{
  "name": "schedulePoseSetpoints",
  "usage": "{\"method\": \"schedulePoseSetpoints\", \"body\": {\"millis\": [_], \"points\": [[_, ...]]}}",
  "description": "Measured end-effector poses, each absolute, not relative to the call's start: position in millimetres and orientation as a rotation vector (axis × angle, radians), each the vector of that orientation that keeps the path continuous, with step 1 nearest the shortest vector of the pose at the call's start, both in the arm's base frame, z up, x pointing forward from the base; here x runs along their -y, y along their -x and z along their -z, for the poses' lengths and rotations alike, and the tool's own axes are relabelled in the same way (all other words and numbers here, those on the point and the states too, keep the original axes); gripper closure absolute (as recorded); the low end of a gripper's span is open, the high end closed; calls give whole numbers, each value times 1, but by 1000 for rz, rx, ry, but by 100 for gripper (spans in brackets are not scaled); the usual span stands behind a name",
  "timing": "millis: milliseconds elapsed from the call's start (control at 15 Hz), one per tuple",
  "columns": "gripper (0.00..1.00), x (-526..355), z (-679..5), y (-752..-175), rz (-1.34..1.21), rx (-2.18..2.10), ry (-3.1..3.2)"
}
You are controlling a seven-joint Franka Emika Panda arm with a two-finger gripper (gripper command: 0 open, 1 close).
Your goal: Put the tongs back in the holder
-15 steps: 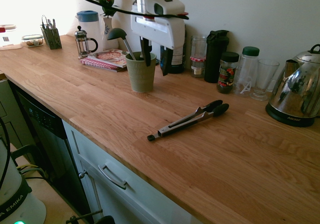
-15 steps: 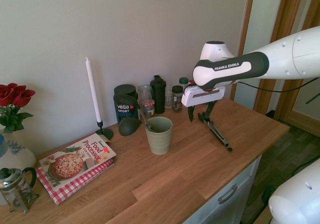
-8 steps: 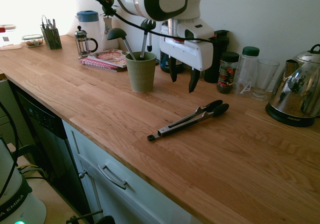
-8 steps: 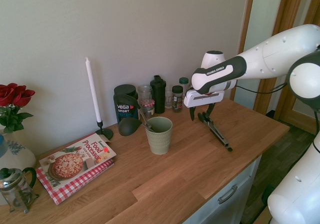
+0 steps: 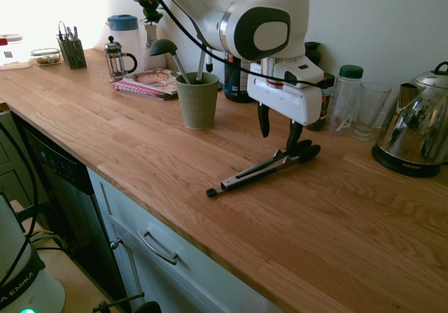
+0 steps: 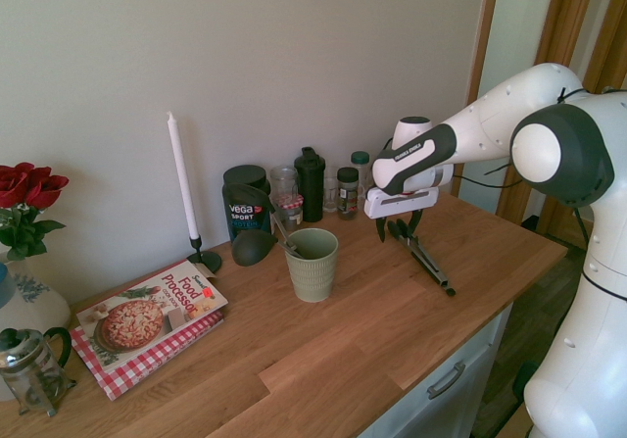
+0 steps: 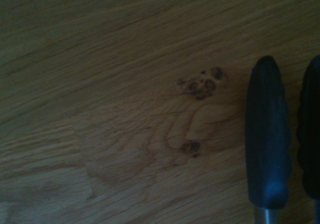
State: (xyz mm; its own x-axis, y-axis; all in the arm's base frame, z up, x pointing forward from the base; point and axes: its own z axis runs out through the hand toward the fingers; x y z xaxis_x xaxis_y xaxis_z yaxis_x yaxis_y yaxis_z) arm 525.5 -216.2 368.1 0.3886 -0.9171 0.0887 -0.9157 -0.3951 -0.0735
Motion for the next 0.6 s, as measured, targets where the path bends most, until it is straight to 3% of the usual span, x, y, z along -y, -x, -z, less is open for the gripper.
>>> {"method": "schedulePoseSetpoints", "body": {"millis": [200,267,600], "points": [[0,217,-357,-527,154,-1710,2608],[100,216,-354,-527,152,-1707,2607],[100,216,-352,-528,149,-1704,2598]]}}
